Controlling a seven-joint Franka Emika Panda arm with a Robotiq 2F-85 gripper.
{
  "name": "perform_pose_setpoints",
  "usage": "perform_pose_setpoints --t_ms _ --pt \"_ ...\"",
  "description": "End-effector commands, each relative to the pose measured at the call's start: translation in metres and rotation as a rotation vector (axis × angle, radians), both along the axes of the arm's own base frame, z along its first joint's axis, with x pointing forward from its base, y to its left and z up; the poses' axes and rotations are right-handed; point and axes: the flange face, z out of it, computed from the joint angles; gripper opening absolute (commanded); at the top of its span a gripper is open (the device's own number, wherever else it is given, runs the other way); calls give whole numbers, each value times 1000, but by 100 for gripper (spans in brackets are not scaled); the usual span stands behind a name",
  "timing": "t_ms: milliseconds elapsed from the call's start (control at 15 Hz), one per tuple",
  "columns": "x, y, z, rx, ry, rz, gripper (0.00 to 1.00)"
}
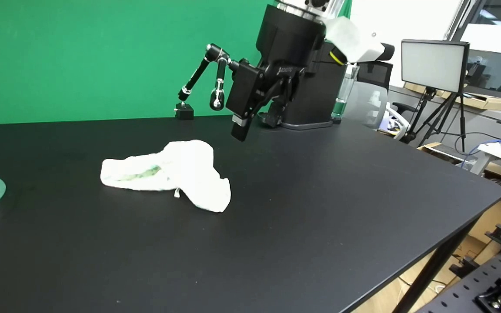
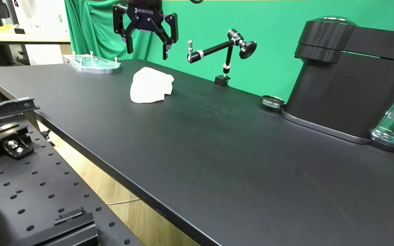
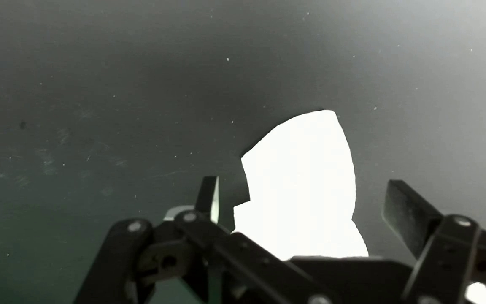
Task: Hang the white cloth on the black stand
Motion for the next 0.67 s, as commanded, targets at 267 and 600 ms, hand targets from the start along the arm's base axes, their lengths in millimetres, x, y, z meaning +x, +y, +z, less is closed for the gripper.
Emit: perform_pose_setpoints --t_ms 267,600 --pt "10 5 -6 -38 -32 23 100" --pt "45 12 -12 -115 -127 82 100"
